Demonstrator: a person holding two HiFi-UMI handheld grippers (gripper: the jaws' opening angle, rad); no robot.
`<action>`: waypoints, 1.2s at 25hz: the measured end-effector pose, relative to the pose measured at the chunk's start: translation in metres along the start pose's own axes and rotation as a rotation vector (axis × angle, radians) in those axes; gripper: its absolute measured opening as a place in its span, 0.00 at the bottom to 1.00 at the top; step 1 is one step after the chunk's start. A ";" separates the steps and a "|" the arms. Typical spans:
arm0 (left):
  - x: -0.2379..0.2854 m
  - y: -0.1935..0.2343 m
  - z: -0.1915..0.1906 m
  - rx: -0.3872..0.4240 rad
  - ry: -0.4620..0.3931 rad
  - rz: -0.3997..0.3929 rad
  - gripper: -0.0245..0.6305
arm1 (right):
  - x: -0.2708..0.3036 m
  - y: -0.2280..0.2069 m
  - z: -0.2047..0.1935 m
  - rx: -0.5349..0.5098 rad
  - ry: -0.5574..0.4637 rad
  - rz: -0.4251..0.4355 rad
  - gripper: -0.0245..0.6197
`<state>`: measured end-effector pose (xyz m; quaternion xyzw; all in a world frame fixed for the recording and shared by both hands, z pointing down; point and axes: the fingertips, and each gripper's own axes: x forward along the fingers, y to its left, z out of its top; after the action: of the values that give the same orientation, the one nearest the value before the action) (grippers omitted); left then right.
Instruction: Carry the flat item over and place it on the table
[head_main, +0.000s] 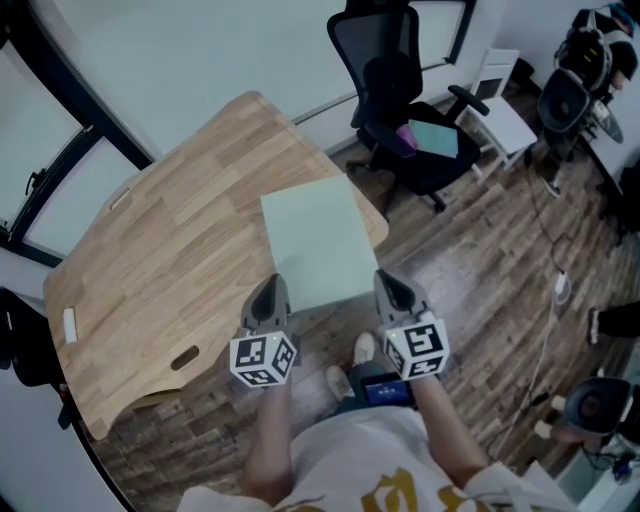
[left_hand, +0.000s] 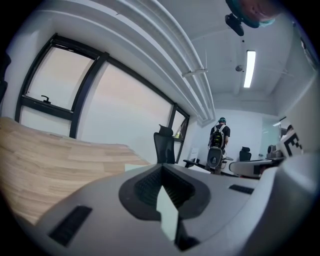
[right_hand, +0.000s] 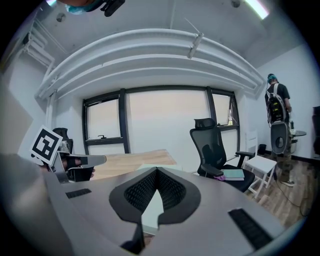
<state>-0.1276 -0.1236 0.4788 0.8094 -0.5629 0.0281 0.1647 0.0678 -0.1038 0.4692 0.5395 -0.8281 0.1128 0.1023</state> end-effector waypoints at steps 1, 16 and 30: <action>-0.001 -0.002 0.003 0.007 -0.004 -0.002 0.04 | -0.001 0.001 0.002 -0.003 -0.006 -0.002 0.04; -0.018 -0.015 0.032 0.031 -0.077 -0.029 0.04 | -0.010 0.019 0.016 -0.053 -0.031 0.007 0.03; -0.020 -0.024 0.031 0.046 -0.078 -0.033 0.04 | -0.016 0.014 0.018 -0.057 -0.061 0.000 0.03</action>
<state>-0.1174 -0.1071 0.4388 0.8226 -0.5547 0.0067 0.1246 0.0601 -0.0893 0.4467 0.5397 -0.8336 0.0726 0.0922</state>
